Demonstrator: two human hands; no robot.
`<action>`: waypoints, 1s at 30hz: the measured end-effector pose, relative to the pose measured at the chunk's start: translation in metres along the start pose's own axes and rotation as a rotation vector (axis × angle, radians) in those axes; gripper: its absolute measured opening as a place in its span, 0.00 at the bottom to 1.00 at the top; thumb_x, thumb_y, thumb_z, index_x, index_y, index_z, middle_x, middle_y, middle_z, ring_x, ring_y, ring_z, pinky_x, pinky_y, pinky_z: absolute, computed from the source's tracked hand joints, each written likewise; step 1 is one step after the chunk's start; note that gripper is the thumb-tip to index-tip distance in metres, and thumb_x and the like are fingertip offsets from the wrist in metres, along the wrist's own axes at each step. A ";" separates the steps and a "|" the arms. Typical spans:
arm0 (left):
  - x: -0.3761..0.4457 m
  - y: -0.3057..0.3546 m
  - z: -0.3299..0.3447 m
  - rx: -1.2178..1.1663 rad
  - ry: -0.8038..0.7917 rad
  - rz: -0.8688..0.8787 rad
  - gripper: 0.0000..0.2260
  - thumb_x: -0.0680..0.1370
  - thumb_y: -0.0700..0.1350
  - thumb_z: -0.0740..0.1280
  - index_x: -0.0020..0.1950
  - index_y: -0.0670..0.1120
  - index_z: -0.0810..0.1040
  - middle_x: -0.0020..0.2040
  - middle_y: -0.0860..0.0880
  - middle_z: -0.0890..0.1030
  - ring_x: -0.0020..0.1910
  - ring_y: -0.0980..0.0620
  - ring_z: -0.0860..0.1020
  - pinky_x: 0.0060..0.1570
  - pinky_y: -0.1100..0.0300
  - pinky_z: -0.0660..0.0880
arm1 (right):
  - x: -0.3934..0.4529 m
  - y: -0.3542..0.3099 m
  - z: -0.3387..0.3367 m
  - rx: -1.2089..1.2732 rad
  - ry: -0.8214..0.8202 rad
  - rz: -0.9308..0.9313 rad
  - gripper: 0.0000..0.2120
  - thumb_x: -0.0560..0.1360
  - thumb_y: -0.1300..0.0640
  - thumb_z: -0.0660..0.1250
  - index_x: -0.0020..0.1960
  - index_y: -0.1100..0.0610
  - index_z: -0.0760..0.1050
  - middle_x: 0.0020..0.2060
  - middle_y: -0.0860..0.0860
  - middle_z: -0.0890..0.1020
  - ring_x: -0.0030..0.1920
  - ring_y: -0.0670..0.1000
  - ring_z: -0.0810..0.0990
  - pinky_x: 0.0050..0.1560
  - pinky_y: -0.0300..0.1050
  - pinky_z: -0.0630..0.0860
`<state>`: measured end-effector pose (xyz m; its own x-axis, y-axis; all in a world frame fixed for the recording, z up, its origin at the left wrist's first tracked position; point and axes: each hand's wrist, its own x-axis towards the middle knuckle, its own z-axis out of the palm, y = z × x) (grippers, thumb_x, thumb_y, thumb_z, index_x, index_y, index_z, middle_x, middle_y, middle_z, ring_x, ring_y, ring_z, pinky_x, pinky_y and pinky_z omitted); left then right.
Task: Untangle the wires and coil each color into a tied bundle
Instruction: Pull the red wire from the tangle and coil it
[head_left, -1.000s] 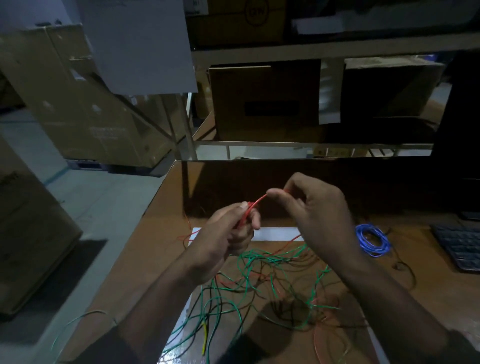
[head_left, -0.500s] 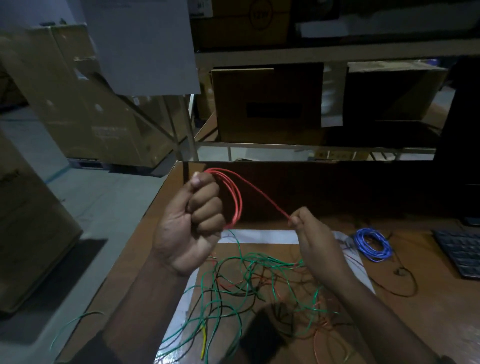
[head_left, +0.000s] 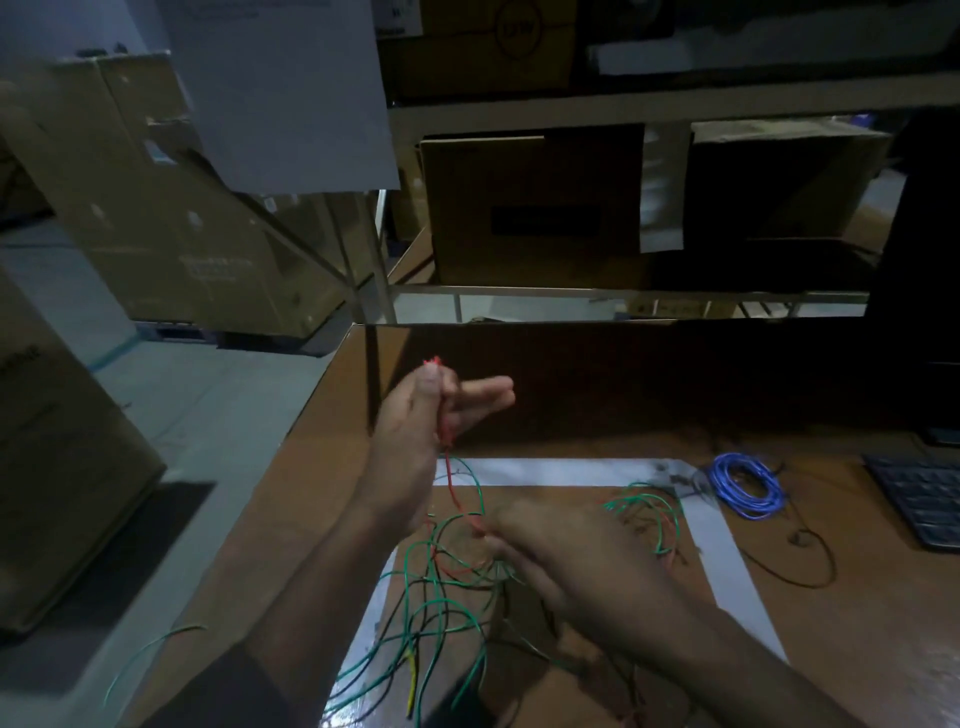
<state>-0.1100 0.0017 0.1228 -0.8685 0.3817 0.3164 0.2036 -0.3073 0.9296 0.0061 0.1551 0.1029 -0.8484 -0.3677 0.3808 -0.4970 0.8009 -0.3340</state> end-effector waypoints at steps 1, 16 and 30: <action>-0.003 -0.003 0.001 0.101 -0.022 0.002 0.16 0.89 0.47 0.49 0.46 0.46 0.70 0.52 0.39 0.87 0.56 0.40 0.85 0.62 0.46 0.76 | 0.002 0.001 -0.004 -0.003 0.095 0.014 0.10 0.82 0.44 0.57 0.56 0.46 0.75 0.45 0.44 0.81 0.45 0.47 0.79 0.40 0.44 0.71; -0.027 0.015 0.012 -0.329 -0.256 -0.353 0.15 0.83 0.52 0.60 0.37 0.49 0.73 0.29 0.53 0.59 0.26 0.57 0.54 0.24 0.64 0.52 | 0.031 0.052 -0.051 -0.004 0.447 0.352 0.25 0.76 0.29 0.53 0.41 0.50 0.72 0.33 0.45 0.74 0.34 0.46 0.74 0.34 0.52 0.73; -0.004 0.032 -0.014 -1.058 -0.293 -0.229 0.14 0.88 0.46 0.47 0.50 0.47 0.69 0.37 0.52 0.76 0.29 0.58 0.59 0.29 0.62 0.58 | -0.013 0.057 0.030 0.324 0.304 0.514 0.17 0.83 0.39 0.46 0.48 0.49 0.66 0.29 0.52 0.72 0.28 0.52 0.69 0.30 0.56 0.65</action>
<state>-0.1058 -0.0215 0.1483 -0.6676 0.6720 0.3205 -0.5552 -0.7361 0.3871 -0.0168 0.1917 0.0534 -0.9261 0.2091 0.3140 -0.1137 0.6390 -0.7607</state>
